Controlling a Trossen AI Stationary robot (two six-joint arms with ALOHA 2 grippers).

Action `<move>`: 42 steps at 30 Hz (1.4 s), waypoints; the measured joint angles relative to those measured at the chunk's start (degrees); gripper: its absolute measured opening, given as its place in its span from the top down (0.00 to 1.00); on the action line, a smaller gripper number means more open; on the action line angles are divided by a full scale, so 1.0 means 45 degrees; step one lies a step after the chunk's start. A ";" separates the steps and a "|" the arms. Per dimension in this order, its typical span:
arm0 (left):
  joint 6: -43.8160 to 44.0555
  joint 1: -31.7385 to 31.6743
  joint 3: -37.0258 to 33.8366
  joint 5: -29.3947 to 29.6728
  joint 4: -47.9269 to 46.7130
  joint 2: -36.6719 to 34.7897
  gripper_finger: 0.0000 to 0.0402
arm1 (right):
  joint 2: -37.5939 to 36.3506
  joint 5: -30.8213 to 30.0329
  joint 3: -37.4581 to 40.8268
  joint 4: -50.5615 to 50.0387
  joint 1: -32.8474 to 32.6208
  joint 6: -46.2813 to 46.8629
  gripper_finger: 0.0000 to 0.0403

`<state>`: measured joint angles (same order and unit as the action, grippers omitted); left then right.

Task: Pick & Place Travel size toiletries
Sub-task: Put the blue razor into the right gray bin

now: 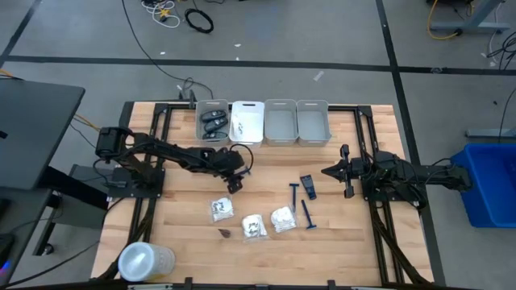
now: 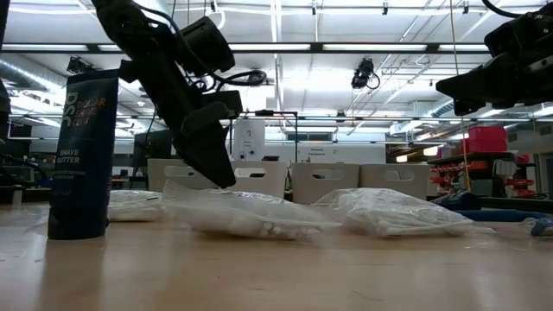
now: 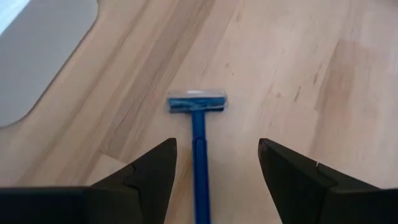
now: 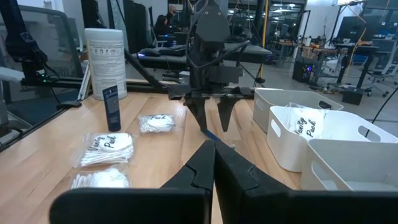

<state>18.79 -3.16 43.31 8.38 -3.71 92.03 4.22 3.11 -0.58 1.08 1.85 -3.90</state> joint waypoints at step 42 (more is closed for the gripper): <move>-0.0926 -0.0034 -0.1171 0.0467 0.2439 0.1001 0.49 | 0.0002 0.0003 0.0002 0.0031 0.0000 0.0005 0.97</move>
<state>14.62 -3.31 38.04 10.48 7.27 96.53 4.23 3.12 -0.57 1.22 1.85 -3.88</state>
